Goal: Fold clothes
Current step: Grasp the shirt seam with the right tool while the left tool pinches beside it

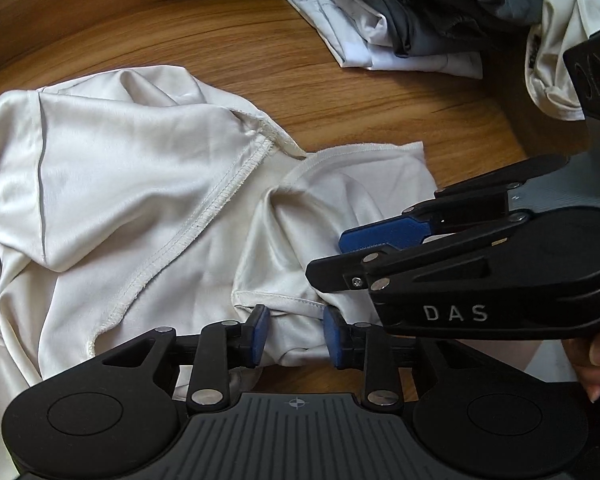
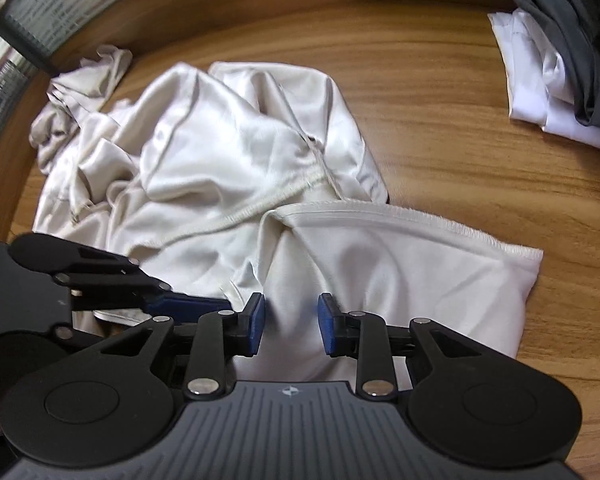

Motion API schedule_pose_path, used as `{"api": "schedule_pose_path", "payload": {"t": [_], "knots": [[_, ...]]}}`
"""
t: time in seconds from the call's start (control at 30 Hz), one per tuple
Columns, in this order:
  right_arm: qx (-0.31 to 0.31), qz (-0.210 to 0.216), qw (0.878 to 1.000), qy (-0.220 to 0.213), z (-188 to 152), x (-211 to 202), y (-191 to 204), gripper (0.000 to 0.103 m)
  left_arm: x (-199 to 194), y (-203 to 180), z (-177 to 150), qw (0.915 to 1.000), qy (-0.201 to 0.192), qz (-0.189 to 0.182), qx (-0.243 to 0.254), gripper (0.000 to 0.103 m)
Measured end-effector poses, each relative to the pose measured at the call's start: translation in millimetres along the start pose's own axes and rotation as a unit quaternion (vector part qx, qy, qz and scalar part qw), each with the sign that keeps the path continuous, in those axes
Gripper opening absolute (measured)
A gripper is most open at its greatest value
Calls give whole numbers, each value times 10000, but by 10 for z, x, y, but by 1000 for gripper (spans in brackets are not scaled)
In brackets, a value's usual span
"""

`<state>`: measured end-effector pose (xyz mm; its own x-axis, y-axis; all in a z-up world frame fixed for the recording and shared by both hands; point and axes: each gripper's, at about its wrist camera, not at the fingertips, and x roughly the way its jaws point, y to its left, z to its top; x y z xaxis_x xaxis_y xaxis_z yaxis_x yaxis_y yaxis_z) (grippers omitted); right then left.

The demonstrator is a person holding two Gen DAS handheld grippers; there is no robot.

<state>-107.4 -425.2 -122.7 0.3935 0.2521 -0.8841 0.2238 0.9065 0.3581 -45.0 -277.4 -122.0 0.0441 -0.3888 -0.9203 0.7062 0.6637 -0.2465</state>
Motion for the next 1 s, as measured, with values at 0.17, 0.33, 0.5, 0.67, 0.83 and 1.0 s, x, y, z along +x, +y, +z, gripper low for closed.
{"api": "schedule_pose_path", "payload": {"t": [0.17,0.33,0.5,0.67,0.83,1.0], "knots": [[338,312,9988,-144,27,-84,-49,38,-3,-50,0,9999,-50,-34,152,39],[12,38,10000,10,1,18,31,42,-2,-114,-8,9993,-116,24,348,42],[113,11,9999,-115,-36,-50,-28,6,33,-45,-2,9991,-159,326,213,35],[290,-191,9985,-414,-101,-249,-167,3,-11,140,4,9976,-334,568,-222,4],[637,-93,9968,-477,-210,-338,-349,3,-154,187,23,9982,-426,-124,-411,6],[824,14,9953,-516,-275,-362,-366,3,-66,-69,41,9992,-167,-310,210,18]]}}
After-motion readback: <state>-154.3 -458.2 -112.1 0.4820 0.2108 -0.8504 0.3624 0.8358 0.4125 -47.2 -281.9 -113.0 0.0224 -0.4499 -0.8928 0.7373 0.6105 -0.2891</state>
